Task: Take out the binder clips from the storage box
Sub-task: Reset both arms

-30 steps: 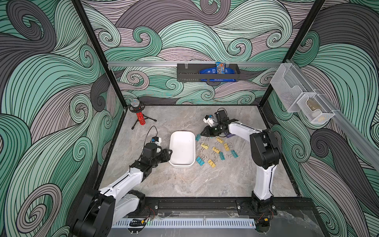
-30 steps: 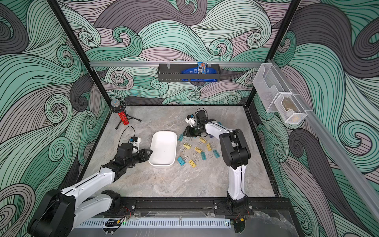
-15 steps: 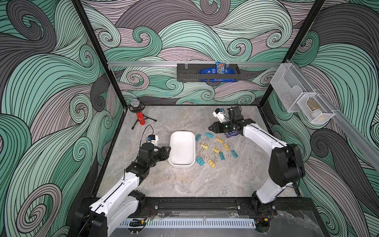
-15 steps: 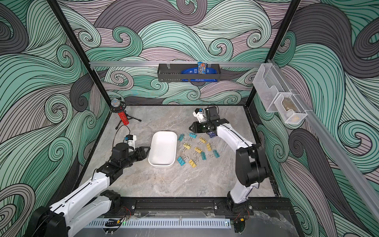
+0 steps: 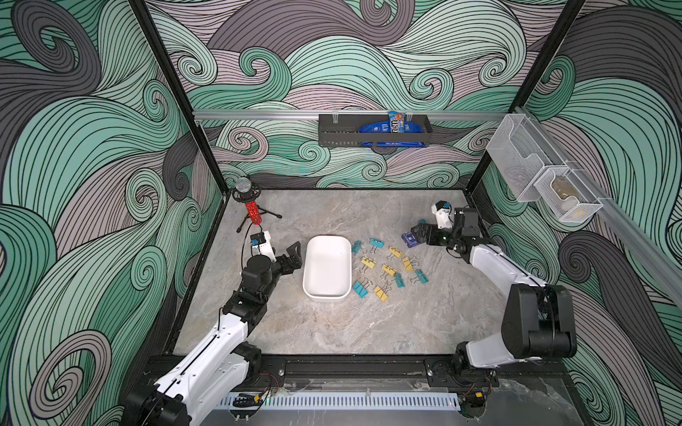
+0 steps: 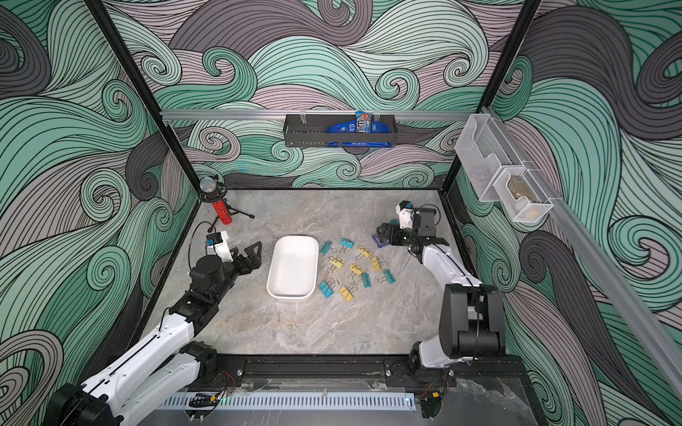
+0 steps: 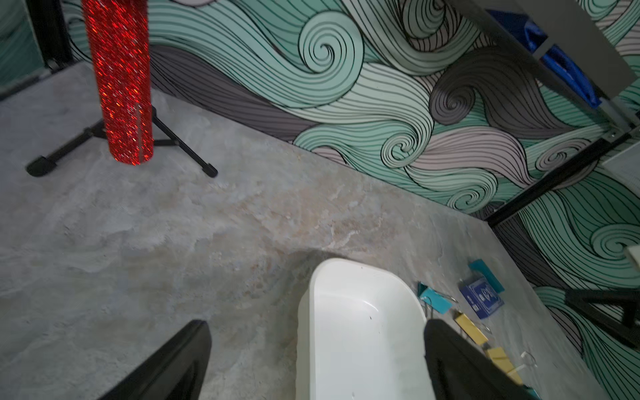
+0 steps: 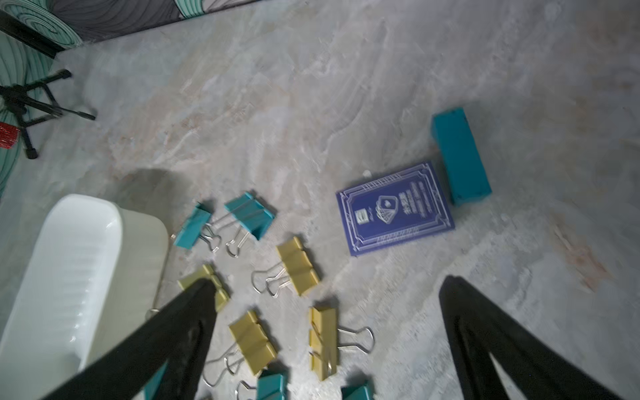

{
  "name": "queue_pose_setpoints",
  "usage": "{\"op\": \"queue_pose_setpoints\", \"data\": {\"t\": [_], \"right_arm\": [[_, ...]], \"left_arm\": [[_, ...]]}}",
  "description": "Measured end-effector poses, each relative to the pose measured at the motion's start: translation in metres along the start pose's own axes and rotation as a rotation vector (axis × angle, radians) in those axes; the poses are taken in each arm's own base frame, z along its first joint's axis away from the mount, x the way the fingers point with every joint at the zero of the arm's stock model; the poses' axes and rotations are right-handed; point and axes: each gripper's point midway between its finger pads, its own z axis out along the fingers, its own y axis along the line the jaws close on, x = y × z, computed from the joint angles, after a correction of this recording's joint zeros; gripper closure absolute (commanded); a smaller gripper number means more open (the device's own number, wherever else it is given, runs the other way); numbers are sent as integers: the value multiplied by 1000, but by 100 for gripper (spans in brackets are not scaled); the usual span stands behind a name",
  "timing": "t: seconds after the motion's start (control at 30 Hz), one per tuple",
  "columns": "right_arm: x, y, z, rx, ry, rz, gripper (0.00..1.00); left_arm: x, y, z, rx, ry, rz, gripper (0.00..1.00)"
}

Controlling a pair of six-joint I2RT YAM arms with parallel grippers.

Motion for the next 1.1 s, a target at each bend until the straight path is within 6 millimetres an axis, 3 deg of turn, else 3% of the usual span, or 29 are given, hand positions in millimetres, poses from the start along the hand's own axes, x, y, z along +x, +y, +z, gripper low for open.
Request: {"op": "queue_pose_setpoints", "data": {"t": [0.17, 0.3, 0.53, 0.73, 0.8, 0.97, 1.1], "right_arm": [[27, -30, -23, 148, -235, -37, 0], [37, -46, -41, 241, -405, -78, 0], [23, -64, -52, 347, -595, -96, 0], [36, -75, -43, 388, -609, -99, 0], [31, -73, -44, 383, -623, -109, 0], [15, -68, -47, 377, -669, -133, 0], [14, -66, -47, 374, -671, -142, 0]], "left_arm": [[13, 36, 2, -140, -80, 140, 1], [15, 53, 8, -227, -125, 251, 2], [32, 78, 22, -329, -154, 391, 1], [23, 111, 30, -372, -211, 391, 2], [23, 121, 33, -370, -203, 378, 1], [5, 109, 50, -283, -232, 355, 1], [3, 103, 54, -243, -235, 349, 2]]}}
